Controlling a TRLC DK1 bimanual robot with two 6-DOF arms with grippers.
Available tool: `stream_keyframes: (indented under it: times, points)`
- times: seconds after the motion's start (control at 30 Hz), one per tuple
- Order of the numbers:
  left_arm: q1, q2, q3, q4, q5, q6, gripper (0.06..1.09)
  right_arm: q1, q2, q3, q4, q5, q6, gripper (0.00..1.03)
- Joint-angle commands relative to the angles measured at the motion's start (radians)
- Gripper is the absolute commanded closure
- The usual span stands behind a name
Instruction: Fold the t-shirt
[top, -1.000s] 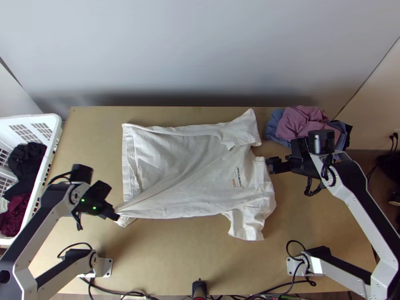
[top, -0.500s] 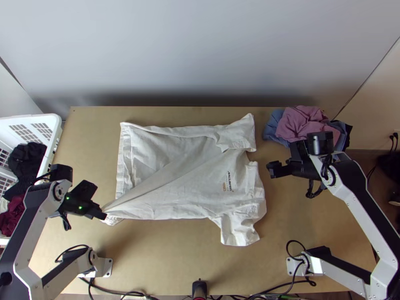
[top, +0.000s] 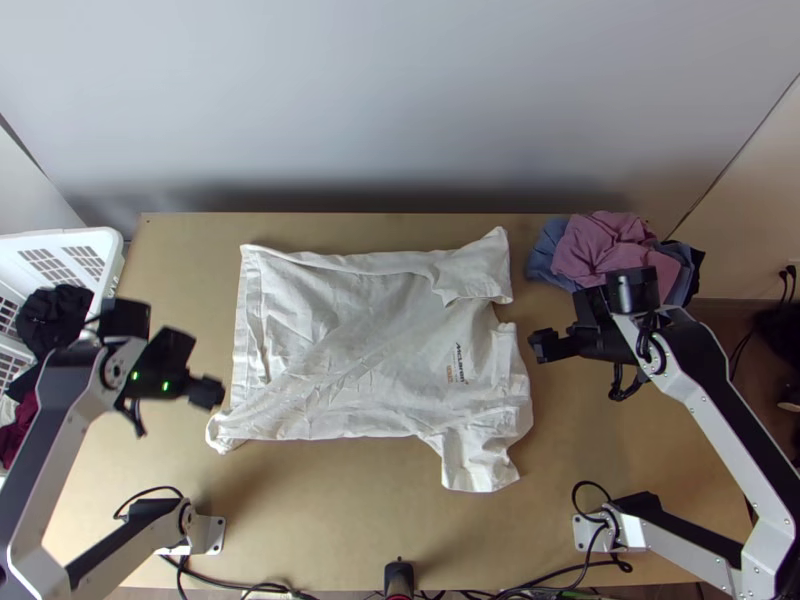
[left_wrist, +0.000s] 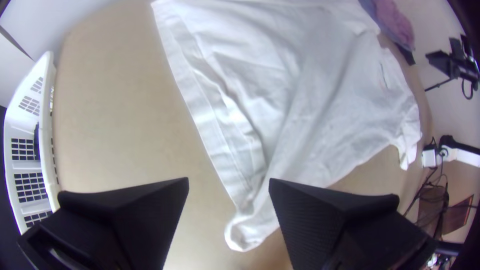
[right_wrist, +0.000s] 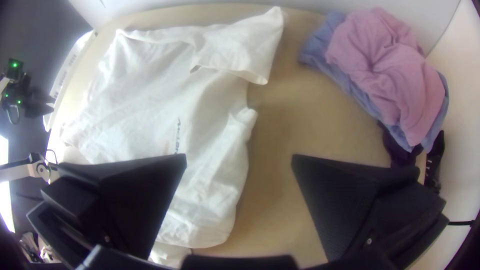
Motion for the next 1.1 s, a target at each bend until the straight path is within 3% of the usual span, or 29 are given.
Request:
stream_keyframes:
  times: [0.0,0.13,0.27,0.87,1.07]
  points:
    - [-0.039,0.199,0.096,0.219,-0.002,-0.149,0.26,0.034,-0.002,-0.016,-0.004,0.001,0.026,0.05]
    - [-0.087,0.317,0.113,0.383,-0.044,-0.204,0.26,0.041,0.001,-0.017,-0.003,0.002,0.031,0.05]
    - [-0.126,0.449,0.159,0.451,-0.099,-0.215,0.26,0.04,-0.001,-0.017,-0.003,0.002,0.041,0.05]
    - [-0.169,0.638,0.192,0.426,-0.174,-0.269,0.27,0.025,0.001,-0.02,0.007,0.002,0.054,0.05]
    - [-0.18,0.65,0.191,0.441,-0.176,-0.287,0.54,0.014,0.001,-0.023,0.007,0.002,0.052,0.05]
